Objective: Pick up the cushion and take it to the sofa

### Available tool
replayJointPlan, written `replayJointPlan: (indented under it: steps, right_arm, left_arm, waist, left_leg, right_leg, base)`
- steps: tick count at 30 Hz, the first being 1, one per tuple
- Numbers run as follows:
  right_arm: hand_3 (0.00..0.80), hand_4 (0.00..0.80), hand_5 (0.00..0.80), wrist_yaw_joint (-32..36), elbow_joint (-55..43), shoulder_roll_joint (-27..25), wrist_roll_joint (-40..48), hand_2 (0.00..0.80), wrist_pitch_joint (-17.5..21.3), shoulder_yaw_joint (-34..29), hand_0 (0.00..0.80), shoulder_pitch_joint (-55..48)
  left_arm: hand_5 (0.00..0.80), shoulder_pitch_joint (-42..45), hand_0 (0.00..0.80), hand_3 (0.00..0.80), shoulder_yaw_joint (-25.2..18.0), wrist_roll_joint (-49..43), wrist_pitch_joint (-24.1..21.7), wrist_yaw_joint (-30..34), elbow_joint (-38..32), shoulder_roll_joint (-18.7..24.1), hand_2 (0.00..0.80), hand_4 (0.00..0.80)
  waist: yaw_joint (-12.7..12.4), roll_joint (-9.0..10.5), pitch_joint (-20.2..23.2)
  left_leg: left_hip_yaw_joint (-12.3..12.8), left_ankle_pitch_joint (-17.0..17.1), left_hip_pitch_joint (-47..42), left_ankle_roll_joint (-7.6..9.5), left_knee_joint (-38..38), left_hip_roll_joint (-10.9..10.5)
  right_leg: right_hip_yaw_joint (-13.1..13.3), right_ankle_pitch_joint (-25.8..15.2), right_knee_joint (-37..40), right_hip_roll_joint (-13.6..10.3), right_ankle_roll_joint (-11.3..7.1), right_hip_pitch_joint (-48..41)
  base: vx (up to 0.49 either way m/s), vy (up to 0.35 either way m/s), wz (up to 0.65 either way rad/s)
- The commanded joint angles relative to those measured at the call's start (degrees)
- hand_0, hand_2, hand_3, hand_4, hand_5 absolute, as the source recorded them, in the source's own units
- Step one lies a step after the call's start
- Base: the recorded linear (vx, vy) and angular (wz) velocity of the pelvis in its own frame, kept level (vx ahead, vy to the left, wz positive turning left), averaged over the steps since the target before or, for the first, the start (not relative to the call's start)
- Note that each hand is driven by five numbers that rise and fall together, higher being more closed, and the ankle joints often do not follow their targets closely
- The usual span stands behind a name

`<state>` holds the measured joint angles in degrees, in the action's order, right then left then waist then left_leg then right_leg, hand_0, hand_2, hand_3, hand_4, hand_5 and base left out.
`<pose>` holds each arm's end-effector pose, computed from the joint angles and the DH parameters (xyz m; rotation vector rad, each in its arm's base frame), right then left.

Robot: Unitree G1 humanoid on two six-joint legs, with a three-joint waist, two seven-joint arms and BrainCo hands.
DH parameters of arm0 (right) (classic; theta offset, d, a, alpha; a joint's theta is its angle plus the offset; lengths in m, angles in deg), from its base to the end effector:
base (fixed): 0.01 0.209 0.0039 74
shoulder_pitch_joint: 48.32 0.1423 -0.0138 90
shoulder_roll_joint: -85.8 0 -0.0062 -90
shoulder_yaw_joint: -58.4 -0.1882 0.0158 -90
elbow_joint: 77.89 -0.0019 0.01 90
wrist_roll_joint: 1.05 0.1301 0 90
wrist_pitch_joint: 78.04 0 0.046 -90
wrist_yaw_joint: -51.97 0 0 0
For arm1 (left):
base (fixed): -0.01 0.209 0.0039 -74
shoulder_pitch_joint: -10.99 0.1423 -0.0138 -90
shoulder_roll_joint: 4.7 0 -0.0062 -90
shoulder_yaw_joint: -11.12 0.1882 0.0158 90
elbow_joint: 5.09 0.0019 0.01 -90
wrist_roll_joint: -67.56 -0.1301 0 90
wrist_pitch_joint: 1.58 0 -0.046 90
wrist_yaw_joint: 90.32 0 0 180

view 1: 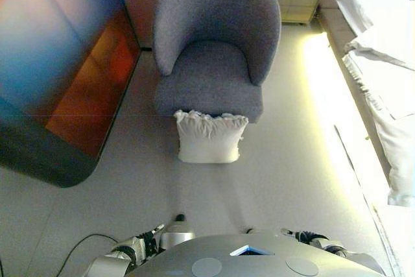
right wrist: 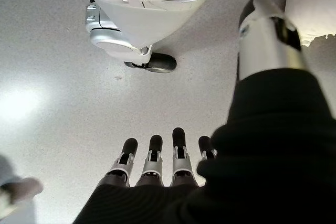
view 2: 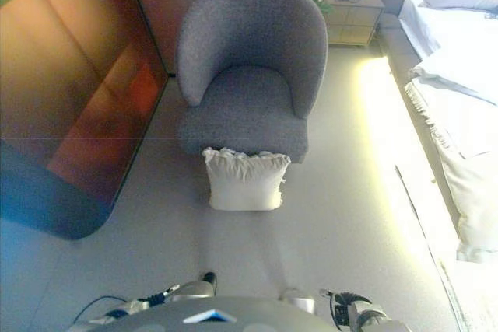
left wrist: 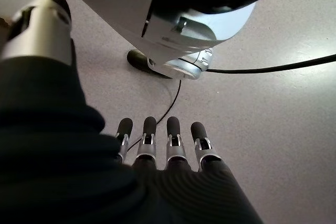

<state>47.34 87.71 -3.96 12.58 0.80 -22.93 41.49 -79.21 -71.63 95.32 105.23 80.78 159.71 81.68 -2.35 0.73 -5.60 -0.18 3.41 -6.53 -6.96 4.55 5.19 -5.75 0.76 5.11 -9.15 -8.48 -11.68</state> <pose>0.0435 -0.2389 -0.1142 -0.1739 1.5008 -0.2920 0.0448 0.2151 -0.1191 -0.0818 1.5683 0.4534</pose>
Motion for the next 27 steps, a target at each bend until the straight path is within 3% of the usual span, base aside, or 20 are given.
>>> replayJointPlan:
  steps: [1,27]
  right_arm:
    - [0.0,0.0,0.0,-0.09,1.48,0.46,-0.8,0.0,0.66,0.61,0.0,2.95]
    - [0.0,0.0,0.0,1.29,1.27,0.92,0.06,0.0,0.91,0.9,0.0,2.7]
  left_arm:
    - [0.0,-2.77,0.0,0.0,0.47,-1.32,0.29,-0.19,2.26,-0.61,0.0,0.0]
    - [0.0,-3.01,0.0,0.0,0.9,-2.51,0.14,0.25,2.11,-0.39,0.0,0.0]
  waist:
    - [0.08,0.89,-2.21]
    - [0.19,1.26,-2.64]
  left_leg:
    - [2.77,-7.12,-0.36,6.24,-2.04,-5.26]
    - [2.32,-7.14,-1.13,6.35,-1.1,-5.03]
  right_leg:
    - [-0.92,0.96,-2.31,4.79,4.38,4.28]
    - [-0.6,1.57,-2.67,5.5,4.56,4.05]
  base:
    - [0.0,0.0,0.0]
    - [0.003,-0.009,0.0]
